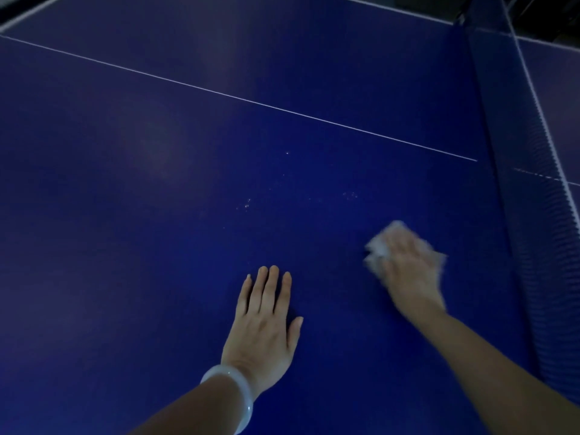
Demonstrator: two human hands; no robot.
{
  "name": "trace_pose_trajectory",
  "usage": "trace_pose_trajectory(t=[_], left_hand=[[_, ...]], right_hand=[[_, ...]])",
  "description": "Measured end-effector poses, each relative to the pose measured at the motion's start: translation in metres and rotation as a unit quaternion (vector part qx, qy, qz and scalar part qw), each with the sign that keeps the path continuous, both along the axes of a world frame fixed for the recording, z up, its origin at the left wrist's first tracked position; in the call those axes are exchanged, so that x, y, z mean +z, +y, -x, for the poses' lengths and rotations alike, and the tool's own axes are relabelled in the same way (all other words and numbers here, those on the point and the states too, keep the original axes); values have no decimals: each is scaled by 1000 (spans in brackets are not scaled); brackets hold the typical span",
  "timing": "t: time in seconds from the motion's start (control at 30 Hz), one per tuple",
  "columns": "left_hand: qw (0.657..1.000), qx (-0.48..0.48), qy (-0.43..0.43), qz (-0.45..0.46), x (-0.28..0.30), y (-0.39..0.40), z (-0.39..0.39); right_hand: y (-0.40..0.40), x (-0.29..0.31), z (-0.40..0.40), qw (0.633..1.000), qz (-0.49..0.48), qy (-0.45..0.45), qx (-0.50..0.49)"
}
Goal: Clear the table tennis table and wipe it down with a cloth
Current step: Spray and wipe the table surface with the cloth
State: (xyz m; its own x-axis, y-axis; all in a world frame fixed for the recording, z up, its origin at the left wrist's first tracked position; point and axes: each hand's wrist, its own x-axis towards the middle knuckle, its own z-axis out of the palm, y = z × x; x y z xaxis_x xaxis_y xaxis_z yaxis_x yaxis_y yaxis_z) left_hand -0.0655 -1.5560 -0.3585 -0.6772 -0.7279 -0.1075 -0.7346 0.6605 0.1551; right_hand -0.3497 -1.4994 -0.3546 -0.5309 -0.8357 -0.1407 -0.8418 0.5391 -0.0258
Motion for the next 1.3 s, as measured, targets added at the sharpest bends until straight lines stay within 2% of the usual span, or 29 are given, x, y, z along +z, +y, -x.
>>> trace_pose_trajectory(t=[0.07,0.1,0.17,0.23,0.3,0.37,0.43,0.5,0.53,0.6,0.67,0.77,0.9,1.0,1.07,1.13,1.3], left_hand=[[1000,0,1,-2,-1,0,0],[1000,1,0,-2,-1,0,0],[1000,3,0,-1,-1,0,0],[1000,2,1,-1,-1,0,-1],[1000,-1,-1,0,-1,0,-1],[1000,-1,-2,3,-1,0,0],[1000,-1,-1,0,-1,-1,0],[1000,-1,3,0,-1,-1,0],[1000,0,5,0,-1,-1,0],[1000,2,13,-5,-2,-1,0],[1000,-2,15,-13,-2,-1,-1],[999,-8,25,-24,-1,-2,-3],[997,-10,49,-58,8,-5,-9],[983,-22,153,-103,13,-19,-24],[980,-29,183,-71,15,-36,-46],[987,-1,158,-35,16,-61,-73],[989,145,39,-5,10,-111,-131]], right_hand=[[0,1,27,972,89,-74,-206],[-8,0,33,954,101,-75,-273],[-35,-4,30,937,88,-59,-333],[-67,-5,7,966,50,-4,-255],[-93,-7,-30,997,21,50,-54],[-92,-12,-66,988,-4,37,151],[-70,-11,-77,978,-6,13,206],[-36,-12,-68,992,-7,28,125],[-15,-11,-61,999,6,20,26],[24,-6,-63,983,52,-22,-175],[43,-1,-99,968,62,-38,-241],[41,-2,-153,966,63,-41,-247],[35,-4,-166,966,47,-49,-251],[35,-7,-164,968,60,-41,-242],[34,-7,-165,966,68,-48,-246],[34,-5,-166,965,68,-53,-247],[33,-4,-166,963,77,-54,-251]])
